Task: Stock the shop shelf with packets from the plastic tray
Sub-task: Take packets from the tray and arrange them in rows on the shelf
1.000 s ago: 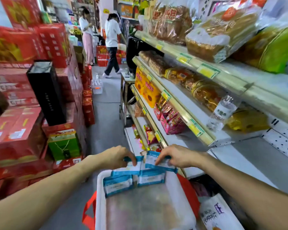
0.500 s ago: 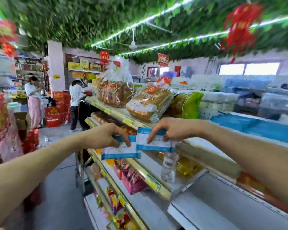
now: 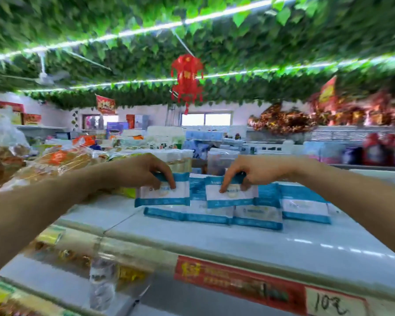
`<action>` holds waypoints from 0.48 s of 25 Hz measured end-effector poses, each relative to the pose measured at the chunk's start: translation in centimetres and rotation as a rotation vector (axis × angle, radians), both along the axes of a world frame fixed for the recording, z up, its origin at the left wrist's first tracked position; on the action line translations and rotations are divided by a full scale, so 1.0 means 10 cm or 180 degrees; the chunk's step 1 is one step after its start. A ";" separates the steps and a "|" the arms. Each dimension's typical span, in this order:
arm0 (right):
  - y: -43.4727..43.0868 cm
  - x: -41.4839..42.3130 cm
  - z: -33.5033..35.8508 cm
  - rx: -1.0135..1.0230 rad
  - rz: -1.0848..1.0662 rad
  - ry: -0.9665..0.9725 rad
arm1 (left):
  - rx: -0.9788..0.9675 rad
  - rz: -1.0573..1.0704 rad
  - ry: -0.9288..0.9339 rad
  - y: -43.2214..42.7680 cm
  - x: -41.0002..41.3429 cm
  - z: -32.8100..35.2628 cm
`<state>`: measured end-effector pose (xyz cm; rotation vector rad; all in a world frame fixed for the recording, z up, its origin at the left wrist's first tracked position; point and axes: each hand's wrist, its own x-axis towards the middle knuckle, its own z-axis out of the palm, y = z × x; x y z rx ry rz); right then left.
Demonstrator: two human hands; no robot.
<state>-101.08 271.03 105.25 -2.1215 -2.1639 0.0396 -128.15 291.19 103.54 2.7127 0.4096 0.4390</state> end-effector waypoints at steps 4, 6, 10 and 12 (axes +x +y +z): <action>-0.69 0.70 -0.04 -0.0064 -0.0669 0.0154 | 0.0144 -0.0485 0.0031 -0.27 0.87 0.09; -0.95 0.97 -0.09 -0.0085 -0.0918 0.0292 | 0.0224 -0.0641 0.0059 -0.40 1.21 0.13; -1.23 1.33 -0.21 -0.0051 -0.1179 0.0514 | 0.0177 -0.0964 0.0110 -0.61 1.67 0.16; -1.26 1.43 -0.33 -0.0082 -0.1247 0.0576 | 0.0151 -0.1060 0.0025 -0.70 1.85 0.17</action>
